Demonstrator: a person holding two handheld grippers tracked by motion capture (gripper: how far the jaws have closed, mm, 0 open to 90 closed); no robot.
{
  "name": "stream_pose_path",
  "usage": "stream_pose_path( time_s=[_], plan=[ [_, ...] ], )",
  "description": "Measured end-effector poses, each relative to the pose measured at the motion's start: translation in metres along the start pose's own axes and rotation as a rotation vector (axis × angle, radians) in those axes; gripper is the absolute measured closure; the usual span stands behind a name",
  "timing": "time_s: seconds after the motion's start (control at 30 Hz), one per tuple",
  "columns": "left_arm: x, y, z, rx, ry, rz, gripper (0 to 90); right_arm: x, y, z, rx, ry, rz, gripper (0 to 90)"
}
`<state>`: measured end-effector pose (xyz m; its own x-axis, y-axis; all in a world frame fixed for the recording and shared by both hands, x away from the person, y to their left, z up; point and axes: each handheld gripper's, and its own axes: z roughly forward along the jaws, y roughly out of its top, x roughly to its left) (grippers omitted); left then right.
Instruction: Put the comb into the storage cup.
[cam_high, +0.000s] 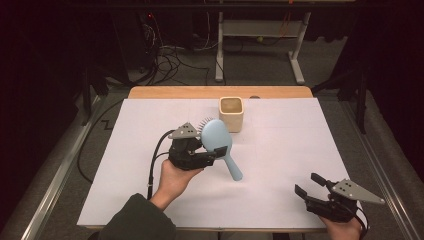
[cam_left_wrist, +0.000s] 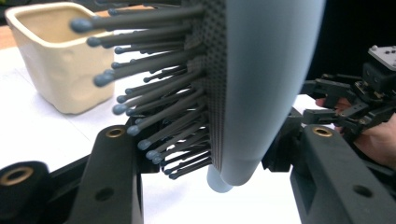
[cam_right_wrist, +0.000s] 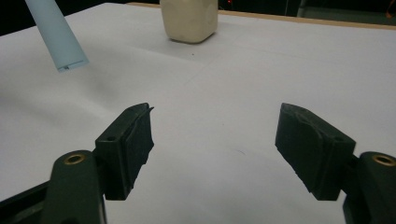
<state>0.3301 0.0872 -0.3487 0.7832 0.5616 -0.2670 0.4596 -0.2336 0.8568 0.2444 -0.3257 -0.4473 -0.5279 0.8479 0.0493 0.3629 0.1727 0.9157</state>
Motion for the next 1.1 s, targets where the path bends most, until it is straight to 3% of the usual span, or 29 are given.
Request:
stream_pose_path(
  time_s=[0.2, 0.37, 0.43, 0.5, 0.67, 0.93, 1.1],
  plan=[
    [0.006, 0.008, 0.002, 0.004, 0.022, -0.004, 51.8, -0.007, -0.002, -0.001, -0.035, -0.001, 0.046, 28.2],
    [0.011, 0.016, 0.004, -0.023, 0.021, -0.012, 51.8, -0.009, -0.002, 0.002, -0.038, -0.006, 0.060, 28.2],
    [0.014, 0.019, 0.007, -0.013, 0.031, -0.012, 51.8, -0.010, -0.002, 0.004, -0.037, -0.003, 0.069, 28.2],
    [0.015, 0.021, 0.008, -0.015, 0.044, -0.004, 51.8, -0.009, -0.003, 0.005, -0.033, -0.003, 0.068, 28.2],
    [0.020, 0.028, 0.011, -0.021, 0.029, -0.031, 51.8, -0.007, -0.002, 0.007, -0.033, 0.002, 0.058, 28.3],
    [0.019, 0.046, 0.015, -0.002, 0.079, 0.025, 51.8, -0.005, -0.002, 0.009, -0.026, 0.009, 0.042, 28.2],
    [0.019, 0.053, 0.016, -0.011, 0.086, 0.031, 51.8, -0.005, -0.002, 0.008, -0.031, 0.007, 0.041, 28.2]
  ],
)
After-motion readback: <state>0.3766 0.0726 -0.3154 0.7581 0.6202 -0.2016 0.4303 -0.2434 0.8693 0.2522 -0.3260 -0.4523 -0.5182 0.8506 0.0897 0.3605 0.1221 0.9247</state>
